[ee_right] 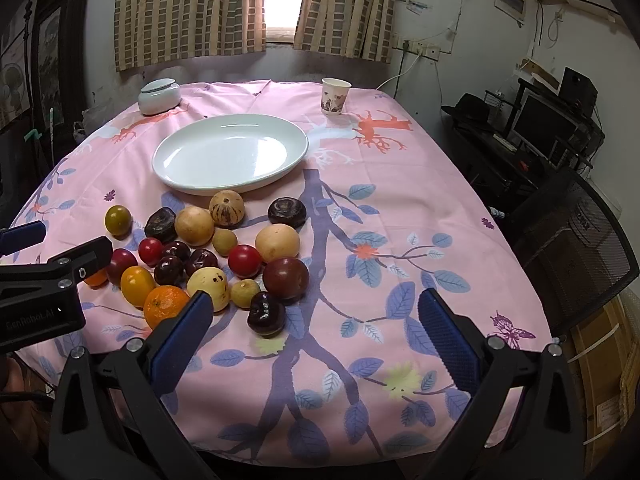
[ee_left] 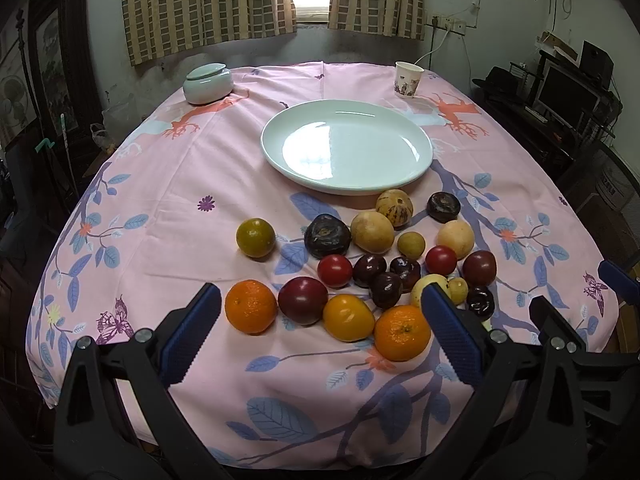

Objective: Organize fruits

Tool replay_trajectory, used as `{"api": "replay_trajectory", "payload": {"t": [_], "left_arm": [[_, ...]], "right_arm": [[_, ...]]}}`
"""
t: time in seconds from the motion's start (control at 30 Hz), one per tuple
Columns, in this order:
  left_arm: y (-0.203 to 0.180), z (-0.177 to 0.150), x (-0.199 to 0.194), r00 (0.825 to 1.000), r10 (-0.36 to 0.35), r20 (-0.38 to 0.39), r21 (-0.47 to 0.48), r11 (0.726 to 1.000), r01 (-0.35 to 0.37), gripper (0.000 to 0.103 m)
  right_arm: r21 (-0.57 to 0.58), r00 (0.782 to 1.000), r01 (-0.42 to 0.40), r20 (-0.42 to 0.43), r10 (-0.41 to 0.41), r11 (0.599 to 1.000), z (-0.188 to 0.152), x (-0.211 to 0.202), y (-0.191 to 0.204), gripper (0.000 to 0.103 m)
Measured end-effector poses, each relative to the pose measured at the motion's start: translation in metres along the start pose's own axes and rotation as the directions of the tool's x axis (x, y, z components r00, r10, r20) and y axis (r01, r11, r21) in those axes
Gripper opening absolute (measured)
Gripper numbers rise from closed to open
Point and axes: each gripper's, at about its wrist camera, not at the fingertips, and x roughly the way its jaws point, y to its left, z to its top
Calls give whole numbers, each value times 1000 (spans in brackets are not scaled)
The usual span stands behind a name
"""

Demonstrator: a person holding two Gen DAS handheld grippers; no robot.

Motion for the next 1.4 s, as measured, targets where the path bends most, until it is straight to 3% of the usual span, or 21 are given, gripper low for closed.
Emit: {"api": "replay_trajectory", "payload": {"t": [1.1, 1.27, 1.4], "left_arm": [[7, -4, 2, 1000, 11, -15, -12, 1000, -11, 101], [25, -7, -2, 999, 40, 17, -30, 999, -40, 101], [47, -17, 8, 999, 30, -20, -85, 996, -31, 101]], "right_arm": [[3, 1000, -9, -5, 9, 1000, -3, 3, 0, 102], [-24, 998, -68, -2, 68, 997, -12, 2, -5, 102], [-21, 992, -121, -37, 120, 992, -24, 15, -14, 102]]}}
